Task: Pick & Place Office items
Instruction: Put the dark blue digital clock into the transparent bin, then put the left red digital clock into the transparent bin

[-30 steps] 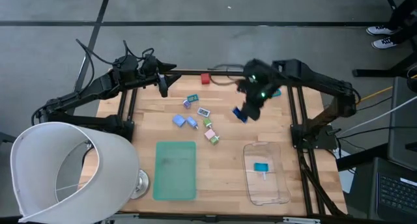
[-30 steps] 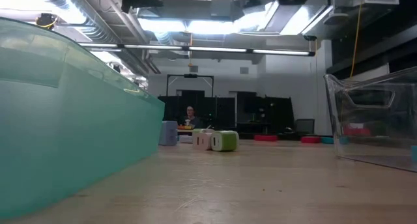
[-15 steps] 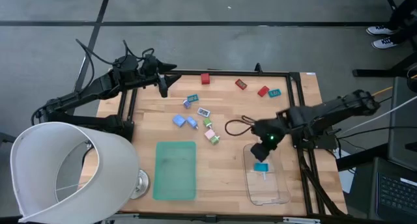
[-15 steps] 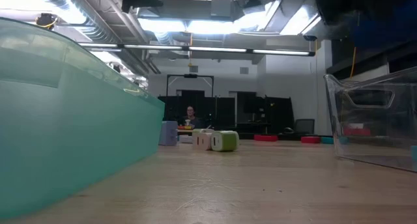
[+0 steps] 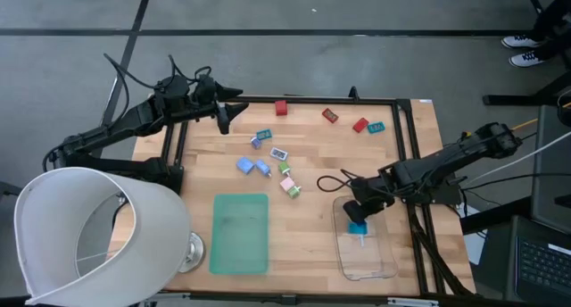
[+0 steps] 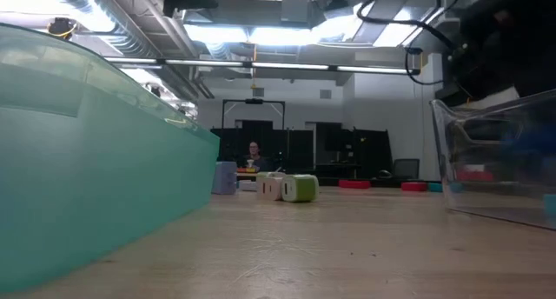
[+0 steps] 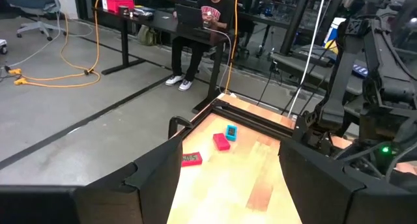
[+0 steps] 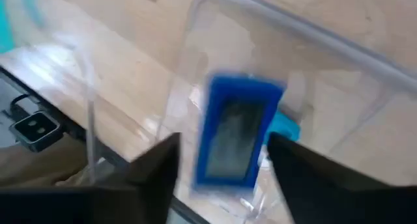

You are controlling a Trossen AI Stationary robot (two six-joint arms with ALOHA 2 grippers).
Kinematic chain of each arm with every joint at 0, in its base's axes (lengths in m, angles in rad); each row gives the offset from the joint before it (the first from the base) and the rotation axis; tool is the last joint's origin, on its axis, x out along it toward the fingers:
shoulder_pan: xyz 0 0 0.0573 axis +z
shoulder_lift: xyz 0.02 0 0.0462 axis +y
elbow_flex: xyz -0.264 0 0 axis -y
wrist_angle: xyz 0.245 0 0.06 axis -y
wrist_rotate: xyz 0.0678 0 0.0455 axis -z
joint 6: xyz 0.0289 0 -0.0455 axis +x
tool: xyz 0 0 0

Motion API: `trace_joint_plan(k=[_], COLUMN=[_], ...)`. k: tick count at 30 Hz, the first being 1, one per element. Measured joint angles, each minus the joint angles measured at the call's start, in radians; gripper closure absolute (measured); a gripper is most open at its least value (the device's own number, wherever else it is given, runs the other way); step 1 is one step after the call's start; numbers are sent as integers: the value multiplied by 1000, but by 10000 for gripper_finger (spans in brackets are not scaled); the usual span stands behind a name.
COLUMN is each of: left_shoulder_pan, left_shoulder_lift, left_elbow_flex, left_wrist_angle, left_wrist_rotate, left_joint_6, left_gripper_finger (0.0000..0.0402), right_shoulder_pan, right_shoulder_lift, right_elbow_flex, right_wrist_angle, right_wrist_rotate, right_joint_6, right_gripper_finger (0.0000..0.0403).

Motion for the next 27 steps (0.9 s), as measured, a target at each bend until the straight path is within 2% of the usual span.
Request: trace_joint_plan(k=[3, 6, 12, 17, 22, 27], left_shoulder_pan=[0, 0, 0, 0, 0, 0], left_shoulder_lift=[0, 0, 0, 0, 0, 0], left_elbow_flex=[0, 0, 0, 0, 0, 0], left_wrist_angle=[0, 0, 0, 0, 0, 0], left_wrist_rotate=[-1, -1, -1, -2, -1, -1], left_joint_6=[-4, -6, -7, -7, -16, -16], left_gripper_finger=[151, 151, 151, 151, 151, 151], right_shoulder_pan=[0, 0, -12, -64, -191, -336], right_shoulder_lift=[0, 0, 0, -1, -2, 8], right_elbow_flex=[35, 88, 264, 438, 542, 552], right_wrist_angle=[1, 0, 2, 12, 71, -4], right_wrist_rotate=[22, 64, 197, 386, 542, 579], right_joint_6=[-2, -9, -94, -258, -411, -454], right_gripper_finger=[81, 69, 117, 174, 217, 229])
